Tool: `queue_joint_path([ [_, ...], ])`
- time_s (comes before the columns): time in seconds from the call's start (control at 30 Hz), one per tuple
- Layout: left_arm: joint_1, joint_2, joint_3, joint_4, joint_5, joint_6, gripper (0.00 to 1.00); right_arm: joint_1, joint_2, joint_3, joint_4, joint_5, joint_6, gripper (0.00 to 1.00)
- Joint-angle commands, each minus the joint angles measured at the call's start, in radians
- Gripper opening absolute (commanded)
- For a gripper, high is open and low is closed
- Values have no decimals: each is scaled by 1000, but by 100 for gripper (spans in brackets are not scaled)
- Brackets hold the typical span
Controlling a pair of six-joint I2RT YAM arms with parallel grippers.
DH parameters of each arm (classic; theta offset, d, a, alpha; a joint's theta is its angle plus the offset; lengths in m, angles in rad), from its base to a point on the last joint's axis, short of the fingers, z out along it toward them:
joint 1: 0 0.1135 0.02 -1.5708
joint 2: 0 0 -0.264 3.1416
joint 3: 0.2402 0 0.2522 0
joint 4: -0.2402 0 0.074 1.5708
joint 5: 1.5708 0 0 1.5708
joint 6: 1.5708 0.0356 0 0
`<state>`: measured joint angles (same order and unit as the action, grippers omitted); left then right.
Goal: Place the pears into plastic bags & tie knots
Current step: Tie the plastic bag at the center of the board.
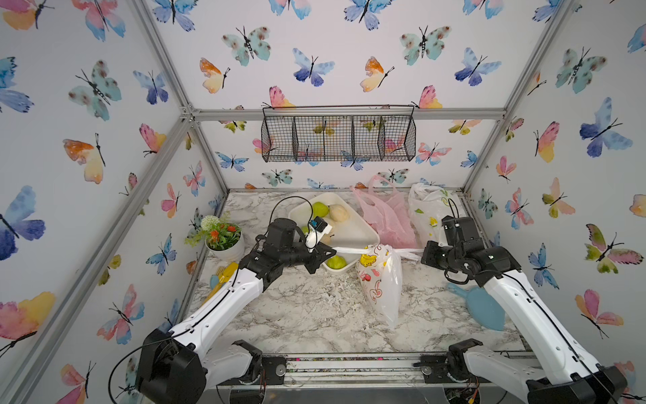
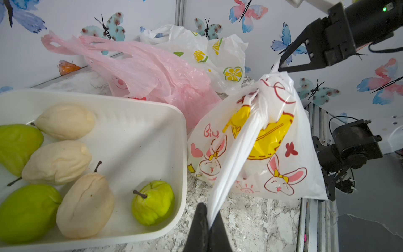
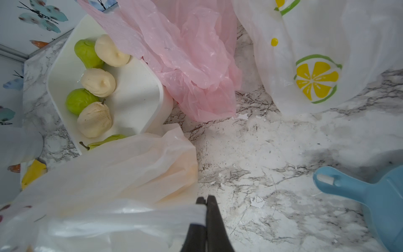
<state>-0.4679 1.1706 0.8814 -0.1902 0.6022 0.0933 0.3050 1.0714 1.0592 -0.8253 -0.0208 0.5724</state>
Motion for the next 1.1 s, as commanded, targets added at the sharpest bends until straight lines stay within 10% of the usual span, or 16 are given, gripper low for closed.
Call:
queue_joint_path([
  [0.0, 107, -37, -51, -90, -94, -52, 0, -82, 34, -75, 45, 76, 62, 3],
  [0.33, 132, -10, -97, -57, -87, -102, 0, -350, 67, -217, 196, -89, -48, 3],
  [0.77, 120, 46, -58, -80, 6, -89, 0, -359, 106, -170, 187, -141, -208, 3],
  [0.87, 100, 11, 13, -107, 83, -104, 35, -311, 123, -62, 78, -217, -252, 35],
  [1.07, 101, -51, 119, -170, -80, -70, 53, -104, 85, 140, -40, -126, -309, 81],
])
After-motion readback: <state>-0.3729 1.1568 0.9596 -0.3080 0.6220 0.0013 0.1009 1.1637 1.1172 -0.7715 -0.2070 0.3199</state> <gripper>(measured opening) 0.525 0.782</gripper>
